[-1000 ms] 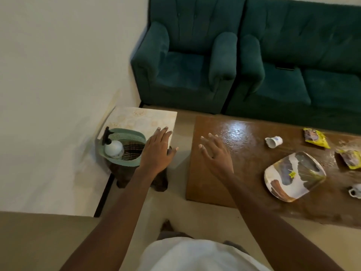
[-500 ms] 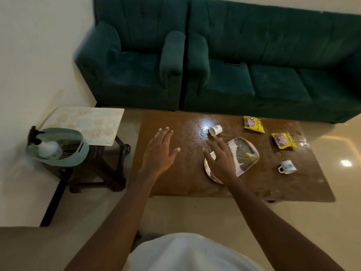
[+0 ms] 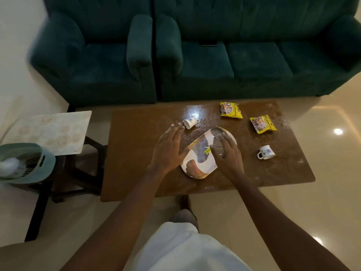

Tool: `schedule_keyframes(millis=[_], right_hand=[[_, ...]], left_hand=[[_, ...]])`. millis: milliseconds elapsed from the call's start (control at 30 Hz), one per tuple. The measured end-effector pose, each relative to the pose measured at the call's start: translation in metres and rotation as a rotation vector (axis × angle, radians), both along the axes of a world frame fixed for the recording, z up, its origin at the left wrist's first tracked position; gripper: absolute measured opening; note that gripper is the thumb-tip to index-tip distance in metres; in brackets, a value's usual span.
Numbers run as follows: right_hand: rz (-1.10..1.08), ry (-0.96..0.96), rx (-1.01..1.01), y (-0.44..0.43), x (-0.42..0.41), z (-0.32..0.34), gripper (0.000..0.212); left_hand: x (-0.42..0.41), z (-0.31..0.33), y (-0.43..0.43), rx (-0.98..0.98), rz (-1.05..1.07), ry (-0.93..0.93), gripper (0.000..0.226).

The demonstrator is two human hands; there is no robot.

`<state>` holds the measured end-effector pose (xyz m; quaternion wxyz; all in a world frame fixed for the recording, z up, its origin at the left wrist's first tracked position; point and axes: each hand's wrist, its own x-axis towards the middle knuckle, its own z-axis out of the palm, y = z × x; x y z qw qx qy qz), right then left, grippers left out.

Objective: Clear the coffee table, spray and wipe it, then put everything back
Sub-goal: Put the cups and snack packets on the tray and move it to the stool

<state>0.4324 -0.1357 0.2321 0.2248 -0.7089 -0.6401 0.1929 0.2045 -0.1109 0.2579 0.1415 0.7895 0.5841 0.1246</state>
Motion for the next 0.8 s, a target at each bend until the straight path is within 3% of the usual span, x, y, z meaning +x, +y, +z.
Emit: schedule_keyframes(millis=[600,800], right_hand=[[-0.246,0.131,-0.172,0.047,0.129,-0.072,0.056],[-0.360,0.136,-0.182,0.055,0.163,-0.119,0.052]], left_hand=[[0.162,-0.085,0.097,-0.186,-0.349,0.008,0.074],[0.214,-0.128,0.108,-0.246,-0.350,-0.041,0.071]])
